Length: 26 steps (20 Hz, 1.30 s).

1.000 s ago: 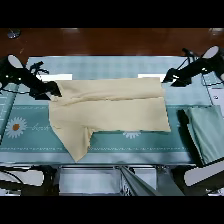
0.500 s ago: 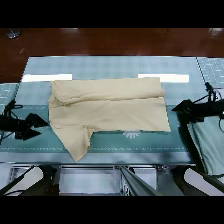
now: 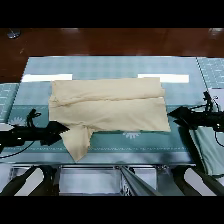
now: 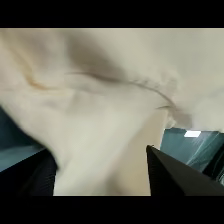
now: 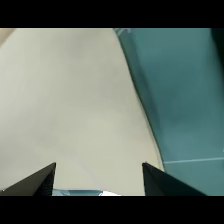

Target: Fold the shirts.

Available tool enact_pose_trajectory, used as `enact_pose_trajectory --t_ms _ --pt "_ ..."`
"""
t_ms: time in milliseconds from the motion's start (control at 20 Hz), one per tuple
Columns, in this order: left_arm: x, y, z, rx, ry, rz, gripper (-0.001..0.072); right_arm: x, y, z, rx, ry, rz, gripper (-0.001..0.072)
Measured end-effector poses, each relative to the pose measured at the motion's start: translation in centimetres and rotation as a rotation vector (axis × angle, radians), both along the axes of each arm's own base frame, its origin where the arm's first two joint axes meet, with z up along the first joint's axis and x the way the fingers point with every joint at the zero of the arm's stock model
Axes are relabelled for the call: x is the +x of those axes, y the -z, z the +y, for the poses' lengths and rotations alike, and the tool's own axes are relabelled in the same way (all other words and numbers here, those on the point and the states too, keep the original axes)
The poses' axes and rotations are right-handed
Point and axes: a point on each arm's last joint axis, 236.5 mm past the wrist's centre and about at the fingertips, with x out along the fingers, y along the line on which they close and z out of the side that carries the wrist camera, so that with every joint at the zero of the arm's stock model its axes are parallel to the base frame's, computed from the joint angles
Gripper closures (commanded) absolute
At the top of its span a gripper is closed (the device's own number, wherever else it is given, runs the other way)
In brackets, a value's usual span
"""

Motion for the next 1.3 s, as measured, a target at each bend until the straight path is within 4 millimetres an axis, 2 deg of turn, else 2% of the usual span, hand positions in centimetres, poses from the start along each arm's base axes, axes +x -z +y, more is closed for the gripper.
enact_pose_trajectory --t_ms 100,200,350,450,500,600,650,750,900,1150,1300 --pt "0.1 0.9 0.2 0.056 0.032 -0.029 0.0687 -0.5 0.4 -0.9 -0.023 0.022 0.030 0.0096" --pt "0.7 0.7 0.0 0.063 0.055 -0.056 0.0687 -1.8 1.5 -1.0 -0.042 0.012 0.100 0.0096" --pt "2.2 -0.4 0.0 0.070 0.065 -0.107 0.0687 -3.4 3.0 0.7 -0.040 -0.064 0.193 0.0096" --pt "3.0 -1.3 -0.1 0.064 0.079 -0.129 0.0687 -3.6 3.9 1.9 -0.032 -0.096 0.231 0.0097" --pt "3.5 -1.8 0.0 0.063 0.081 -0.145 0.0687 -3.4 4.2 2.6 -0.023 -0.112 0.242 0.0168" --pt "4.2 -2.7 0.0 0.064 0.091 -0.167 0.0687 -2.6 4.6 3.6 -0.016 -0.137 0.250 0.0665" --pt "4.7 -3.1 0.2 0.067 0.092 -0.182 0.0687 -1.6 4.4 3.9 -0.013 -0.142 0.234 0.0693" --pt "5.9 -4.2 0.5 0.077 0.095 -0.218 0.0687 0.4 3.7 4.0 -0.026 -0.165 0.192 0.0693" --pt "8.4 -6.7 1.3 0.103 0.096 -0.294 0.0687 4.0 0.9 3.3 -0.056 -0.192 0.102 0.0694" --pt "13.6 -11.6 2.9 0.151 0.099 -0.427 0.0687 9.1 -4.0 2.0 -0.115 -0.222 -0.039 0.0694" --pt "17.9 -12.6 3.6 0.156 0.110 -0.450 0.0687 12.9 -5.1 0.9 -0.138 -0.216 -0.090 0.0693"
